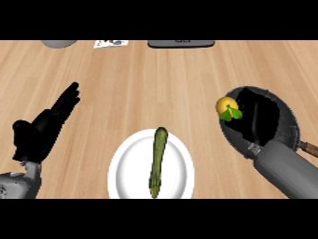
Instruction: Pick the lemon from the plate and place it in the pan
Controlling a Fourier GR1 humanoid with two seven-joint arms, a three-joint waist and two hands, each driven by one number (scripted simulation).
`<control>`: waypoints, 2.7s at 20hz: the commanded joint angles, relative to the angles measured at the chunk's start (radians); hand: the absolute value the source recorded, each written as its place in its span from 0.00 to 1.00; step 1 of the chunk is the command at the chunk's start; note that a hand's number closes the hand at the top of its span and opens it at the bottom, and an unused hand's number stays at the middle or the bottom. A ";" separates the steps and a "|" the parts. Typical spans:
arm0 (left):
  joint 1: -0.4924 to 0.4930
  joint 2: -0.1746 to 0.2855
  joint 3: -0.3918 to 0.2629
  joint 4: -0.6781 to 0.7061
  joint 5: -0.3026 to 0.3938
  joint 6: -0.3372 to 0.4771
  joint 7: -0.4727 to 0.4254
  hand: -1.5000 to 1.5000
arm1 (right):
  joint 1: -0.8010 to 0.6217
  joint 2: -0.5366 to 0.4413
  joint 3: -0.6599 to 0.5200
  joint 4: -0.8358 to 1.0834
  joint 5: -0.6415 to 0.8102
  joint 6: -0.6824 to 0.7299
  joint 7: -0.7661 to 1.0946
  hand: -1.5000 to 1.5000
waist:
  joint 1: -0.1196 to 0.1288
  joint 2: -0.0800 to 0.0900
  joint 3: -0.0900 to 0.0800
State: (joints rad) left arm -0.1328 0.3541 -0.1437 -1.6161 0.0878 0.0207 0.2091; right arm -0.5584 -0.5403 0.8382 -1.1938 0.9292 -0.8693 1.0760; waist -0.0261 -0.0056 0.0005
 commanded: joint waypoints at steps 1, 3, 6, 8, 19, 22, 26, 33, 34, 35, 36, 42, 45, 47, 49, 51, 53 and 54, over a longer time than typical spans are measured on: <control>0.006 -0.020 -0.003 0.000 -0.013 -0.012 -0.018 0.50 | 0.078 -0.027 -0.106 0.036 -0.041 -0.088 -0.031 1.00 | 0.023 0.006 0.000; -0.054 -0.051 -0.016 0.042 -0.048 0.004 0.018 0.50 | 0.119 -0.031 -0.142 0.035 -0.040 -0.115 -0.095 1.00 | 0.021 0.006 0.000; -0.061 -0.058 -0.013 0.025 -0.054 -0.008 0.028 0.50 | 0.071 0.010 -0.201 0.217 -0.166 -0.156 -0.273 1.00 | 0.035 0.010 0.001; -0.022 -0.026 0.043 -0.003 0.006 -0.079 0.011 0.50 | 0.124 -0.019 -0.245 0.155 -0.204 -0.121 -0.332 1.00 | 0.032 0.007 0.000; -0.044 -0.084 0.002 0.020 -0.077 -0.037 0.007 0.50 | 0.076 0.033 -0.460 0.405 -0.619 0.105 -0.664 0.00 | 0.047 0.015 0.003; -0.017 -0.098 0.001 0.034 -0.081 -0.037 -0.022 0.50 | 0.046 0.073 -0.553 0.500 -0.683 0.094 -0.847 0.00 | 0.049 0.016 0.003; -0.022 -0.052 0.050 0.011 -0.039 -0.077 -0.004 0.50 | 0.081 0.121 -0.673 0.431 -0.802 0.041 -1.041 0.00 | 0.043 0.014 0.004; 0.019 -0.097 0.012 0.040 -0.093 -0.044 -0.063 0.50 | 0.137 0.128 -0.933 0.400 -1.078 0.236 -1.385 0.00 | 0.034 0.013 0.004; 0.035 -0.058 0.046 -0.002 -0.054 -0.077 -0.030 0.50 | 0.162 0.093 -0.967 0.373 -1.118 0.301 -1.405 0.00 | 0.032 0.008 0.003; -0.040 -0.098 0.030 0.031 -0.083 -0.037 0.017 0.50 | 0.176 0.116 -0.983 0.388 -1.139 0.332 -1.447 0.00 | 0.023 0.009 0.003; -0.007 -0.096 0.029 0.041 -0.083 -0.050 -0.031 0.50 | 0.222 0.116 -0.997 0.400 -1.160 0.391 -1.495 0.00 | 0.024 0.009 0.002; -0.024 -0.082 0.077 0.060 -0.068 -0.088 -0.025 0.50 | 0.355 0.113 -1.044 0.376 -1.199 0.547 -1.689 0.00 | 0.022 0.006 0.000; 0.057 -0.078 0.062 -0.013 -0.078 -0.097 -0.025 0.50 | 0.495 0.144 -1.047 0.272 -1.198 0.546 -1.784 0.00 | 0.021 0.003 0.000; 0.010 -0.132 0.041 -0.014 -0.115 -0.055 0.012 0.50 | 0.552 0.140 -1.051 0.145 -1.213 0.551 -1.726 0.00 | 0.019 0.003 -0.001; -0.008 -0.134 0.048 0.016 -0.124 -0.059 0.002 0.50 | 0.655 0.174 -1.033 0.031 -1.211 0.544 -1.731 0.00 | 0.014 0.003 -0.001; -0.030 -0.124 0.076 0.069 -0.122 -0.087 -0.030 0.50 | 0.682 0.185 -1.058 0.081 -1.220 0.605 -1.815 0.00 | 0.018 0.005 -0.001; -0.045 -0.123 0.090 0.052 -0.119 -0.092 -0.004 0.50 | 0.772 0.206 -1.043 -0.022 -1.212 0.593 -1.778 0.00 | 0.017 0.004 -0.001; -0.020 -0.121 0.099 0.042 -0.110 -0.112 -0.020 0.50 | 0.750 0.254 -1.017 -0.017 -1.176 0.556 -1.806 0.00 | 0.021 0.005 -0.001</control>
State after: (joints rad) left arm -0.1523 0.2369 -0.0647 -1.5754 -0.0213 -0.0709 0.1934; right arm 0.1096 -0.3477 -0.1990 -1.1315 -0.2717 -0.3035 -0.6905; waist -0.0079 -0.0014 -0.0004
